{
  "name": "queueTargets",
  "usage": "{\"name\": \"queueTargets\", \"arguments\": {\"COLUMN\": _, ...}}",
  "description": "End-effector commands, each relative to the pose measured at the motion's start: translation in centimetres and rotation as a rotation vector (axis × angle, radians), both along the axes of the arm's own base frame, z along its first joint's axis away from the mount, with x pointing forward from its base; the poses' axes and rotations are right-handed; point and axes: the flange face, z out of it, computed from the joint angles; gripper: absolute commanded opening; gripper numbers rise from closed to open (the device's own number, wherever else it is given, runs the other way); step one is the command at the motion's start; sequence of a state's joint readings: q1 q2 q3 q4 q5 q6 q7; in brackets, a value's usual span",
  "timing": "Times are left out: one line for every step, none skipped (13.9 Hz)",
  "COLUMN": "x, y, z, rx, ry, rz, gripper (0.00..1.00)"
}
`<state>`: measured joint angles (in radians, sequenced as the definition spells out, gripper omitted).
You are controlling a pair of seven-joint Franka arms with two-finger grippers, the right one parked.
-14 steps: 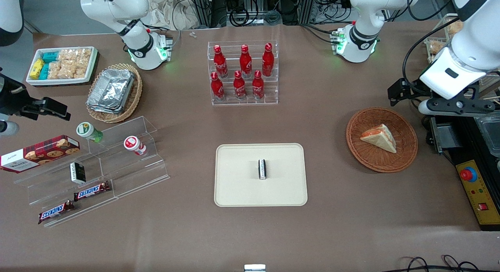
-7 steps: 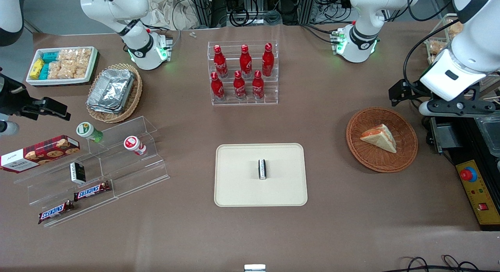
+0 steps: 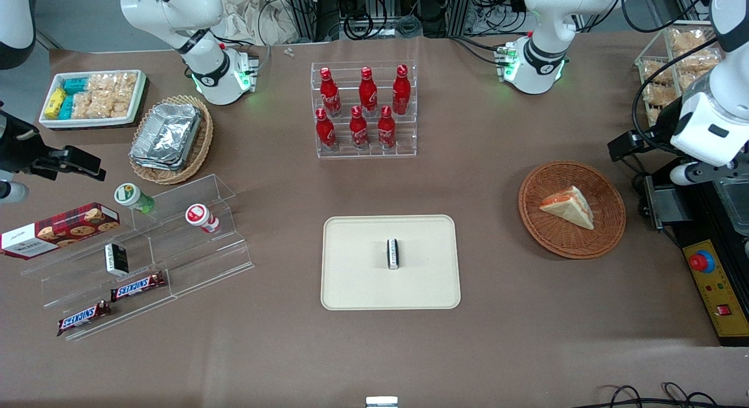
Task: Place sandwich from basket to tray
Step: 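Move the left gripper over the sandwich in the wicker basket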
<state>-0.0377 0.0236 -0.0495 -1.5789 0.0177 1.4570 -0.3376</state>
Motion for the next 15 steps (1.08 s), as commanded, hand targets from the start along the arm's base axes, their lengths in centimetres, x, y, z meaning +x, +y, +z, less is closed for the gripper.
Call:
{"name": "queueTargets", "arguments": {"x": -2.2, "y": 1.5, "z": -1.0, "rx": 0.011, "ry": 0.014, "rz": 0.113, "gripper": 1.00}}
{"name": "queueTargets", "arguments": {"x": -2.6, "y": 1.9, "z": -1.6, "rx": 0.010, "ry": 0.004, "rz": 0.124, "gripper": 1.00}}
{"name": "queueTargets", "arguments": {"x": -3.1, "y": 2.1, "z": -2.1, "rx": 0.012, "ry": -0.001, "rz": 0.156, "gripper": 1.00}}
{"name": "queueTargets", "arguments": {"x": -3.4, "y": 2.1, "z": -2.6, "rx": 0.020, "ry": -0.017, "rz": 0.211, "gripper": 1.00}}
{"name": "queueTargets", "arguments": {"x": -3.5, "y": 1.6, "z": -2.9, "rx": 0.028, "ry": -0.035, "rz": 0.281, "gripper": 1.00}}
{"name": "queueTargets", "arguments": {"x": -3.3, "y": 1.3, "z": -3.4, "rx": 0.037, "ry": -0.043, "rz": 0.340, "gripper": 1.00}}
{"name": "queueTargets", "arguments": {"x": -3.3, "y": 1.0, "z": -4.0, "rx": 0.042, "ry": -0.044, "rz": 0.373, "gripper": 1.00}}
{"name": "queueTargets", "arguments": {"x": -3.4, "y": 0.8, "z": -4.5, "rx": 0.046, "ry": -0.045, "rz": 0.393, "gripper": 1.00}}
{"name": "queueTargets", "arguments": {"x": -3.5, "y": 0.8, "z": -4.9, "rx": 0.047, "ry": -0.049, "rz": 0.423, "gripper": 1.00}}
{"name": "queueTargets", "arguments": {"x": -3.5, "y": 0.8, "z": -5.9, "rx": 0.050, "ry": -0.055, "rz": 0.460, "gripper": 1.00}}
{"name": "queueTargets", "arguments": {"x": -3.6, "y": 0.8, "z": -7.0, "rx": 0.053, "ry": -0.060, "rz": 0.500, "gripper": 1.00}}
{"name": "queueTargets", "arguments": {"x": -3.7, "y": 0.8, "z": -8.2, "rx": 0.058, "ry": -0.062, "rz": 0.544, "gripper": 1.00}}
{"name": "queueTargets", "arguments": {"x": -3.8, "y": 1.0, "z": -9.4, "rx": 0.066, "ry": -0.068, "rz": 0.591, "gripper": 1.00}}
{"name": "queueTargets", "arguments": {"x": -4.0, "y": 1.0, "z": -10.7, "rx": 0.075, "ry": -0.067, "rz": 0.616, "gripper": 1.00}}
{"name": "queueTargets", "arguments": {"x": -4.2, "y": 1.3, "z": -12.2, "rx": 0.077, "ry": -0.066, "rz": 0.626, "gripper": 1.00}}
